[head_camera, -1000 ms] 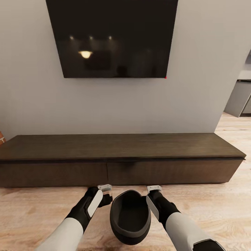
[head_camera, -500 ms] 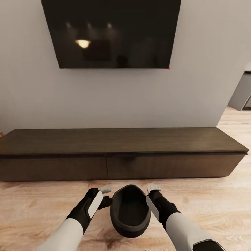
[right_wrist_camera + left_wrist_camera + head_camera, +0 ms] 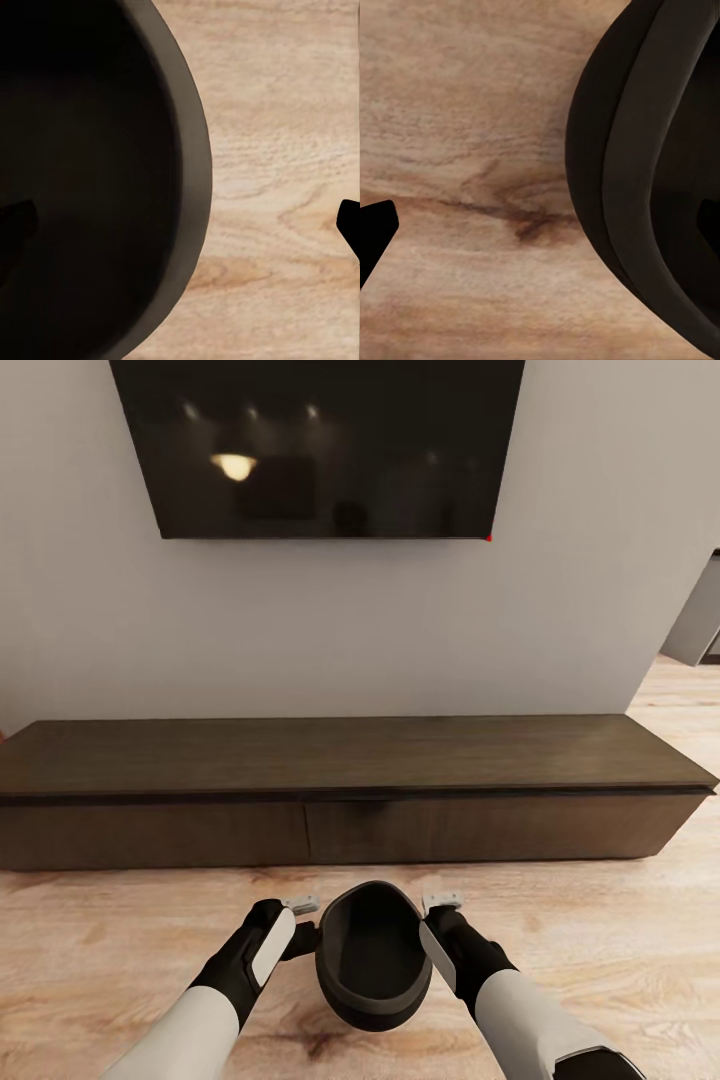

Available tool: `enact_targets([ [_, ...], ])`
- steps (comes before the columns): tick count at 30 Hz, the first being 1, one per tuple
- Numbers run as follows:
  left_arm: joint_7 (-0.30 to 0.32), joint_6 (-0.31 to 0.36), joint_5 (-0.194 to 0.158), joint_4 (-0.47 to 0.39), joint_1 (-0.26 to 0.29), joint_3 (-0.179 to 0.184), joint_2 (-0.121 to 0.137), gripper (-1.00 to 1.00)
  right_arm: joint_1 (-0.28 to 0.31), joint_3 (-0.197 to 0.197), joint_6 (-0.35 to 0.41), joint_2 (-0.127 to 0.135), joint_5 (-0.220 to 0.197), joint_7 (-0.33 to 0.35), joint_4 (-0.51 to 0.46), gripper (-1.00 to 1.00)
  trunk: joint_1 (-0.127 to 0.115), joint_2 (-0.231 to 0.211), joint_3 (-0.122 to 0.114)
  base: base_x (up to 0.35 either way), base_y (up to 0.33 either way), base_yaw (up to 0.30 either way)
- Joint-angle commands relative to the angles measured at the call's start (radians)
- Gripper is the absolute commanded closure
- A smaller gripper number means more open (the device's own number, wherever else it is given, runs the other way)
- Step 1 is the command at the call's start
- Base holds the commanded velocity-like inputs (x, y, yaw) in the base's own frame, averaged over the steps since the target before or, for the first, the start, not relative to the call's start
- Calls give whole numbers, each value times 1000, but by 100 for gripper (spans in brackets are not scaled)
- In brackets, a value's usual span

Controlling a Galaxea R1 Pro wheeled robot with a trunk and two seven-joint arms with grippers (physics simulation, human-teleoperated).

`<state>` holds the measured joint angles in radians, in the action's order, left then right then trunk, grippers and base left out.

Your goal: Place each of the two pumpkins and all three candles from the living room inside a cabinet in the living room (use any cabinet), then make sure every cabinet is closed, and position the cauldron so it is next to a table in the living room.

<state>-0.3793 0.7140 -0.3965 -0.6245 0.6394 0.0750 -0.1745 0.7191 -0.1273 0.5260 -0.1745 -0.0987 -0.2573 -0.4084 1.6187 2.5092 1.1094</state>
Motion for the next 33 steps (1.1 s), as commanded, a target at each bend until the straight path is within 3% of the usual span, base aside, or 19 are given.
enact_targets([
  [1, -9, 2, -10, -1, 0, 2, 0, -100, 0, -5, -4, 0, -10, -9, -1, -100, 0, 0, 1, 0, 0, 0],
  [10, -5, 0, -10, 8, 0, 1, 0, -100, 1, -5, -17, 0, -10, -10, 0, -100, 0, 0, 1, 20, -1, 0],
  [19, -4, -1, -8, 32, 0, 2, 0, -100, 1, -5, -18, 0, -9, -10, 0, -100, 0, 0, 1, 199, -43, 0],
  [33, -3, -24, -8, 36, 0, 3, 0, -100, 1, -5, -22, 0, -8, -10, 0, -100, 0, 0, 1, 8, -2, 0],
])
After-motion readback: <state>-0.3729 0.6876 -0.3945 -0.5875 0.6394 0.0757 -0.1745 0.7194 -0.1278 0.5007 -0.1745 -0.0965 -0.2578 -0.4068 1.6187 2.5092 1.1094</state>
